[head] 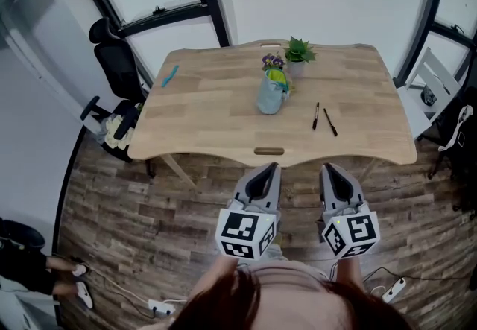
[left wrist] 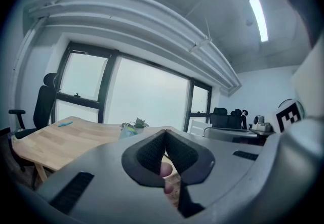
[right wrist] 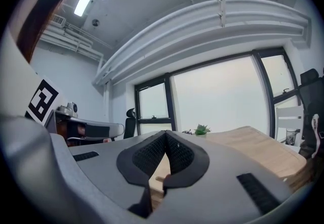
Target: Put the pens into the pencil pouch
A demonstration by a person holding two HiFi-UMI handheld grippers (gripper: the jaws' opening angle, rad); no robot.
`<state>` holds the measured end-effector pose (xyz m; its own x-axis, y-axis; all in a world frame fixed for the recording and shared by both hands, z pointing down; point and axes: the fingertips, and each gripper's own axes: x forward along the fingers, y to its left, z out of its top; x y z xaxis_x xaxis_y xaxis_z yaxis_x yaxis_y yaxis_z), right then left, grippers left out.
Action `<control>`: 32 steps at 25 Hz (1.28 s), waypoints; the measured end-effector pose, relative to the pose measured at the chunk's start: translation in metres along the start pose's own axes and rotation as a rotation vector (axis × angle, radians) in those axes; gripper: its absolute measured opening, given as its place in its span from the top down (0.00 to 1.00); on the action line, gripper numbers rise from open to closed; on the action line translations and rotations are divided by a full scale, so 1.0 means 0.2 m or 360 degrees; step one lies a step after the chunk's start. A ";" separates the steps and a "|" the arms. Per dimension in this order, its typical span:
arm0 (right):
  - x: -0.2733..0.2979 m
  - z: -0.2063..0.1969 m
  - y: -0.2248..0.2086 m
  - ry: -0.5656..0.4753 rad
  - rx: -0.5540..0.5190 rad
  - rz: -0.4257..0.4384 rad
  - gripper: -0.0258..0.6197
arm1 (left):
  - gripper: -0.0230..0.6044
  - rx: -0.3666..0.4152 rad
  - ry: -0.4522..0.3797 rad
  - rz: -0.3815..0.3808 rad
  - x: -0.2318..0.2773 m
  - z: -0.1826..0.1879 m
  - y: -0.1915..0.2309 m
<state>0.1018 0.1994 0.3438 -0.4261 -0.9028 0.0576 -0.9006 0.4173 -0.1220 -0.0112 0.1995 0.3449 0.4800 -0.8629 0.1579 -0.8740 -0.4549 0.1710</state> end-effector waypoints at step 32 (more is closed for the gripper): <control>0.62 -0.01 -0.47 0.0080 0.0062 -0.0221 0.96 | 0.96 -0.0046 0.0132 -0.0033 0.73 0.07 0.42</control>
<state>0.1329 0.0489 0.3651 -0.3026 -0.9447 0.1260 -0.9475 0.2838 -0.1475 -0.0163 0.0316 0.3693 0.5037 -0.8317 0.2336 -0.8618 -0.4650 0.2028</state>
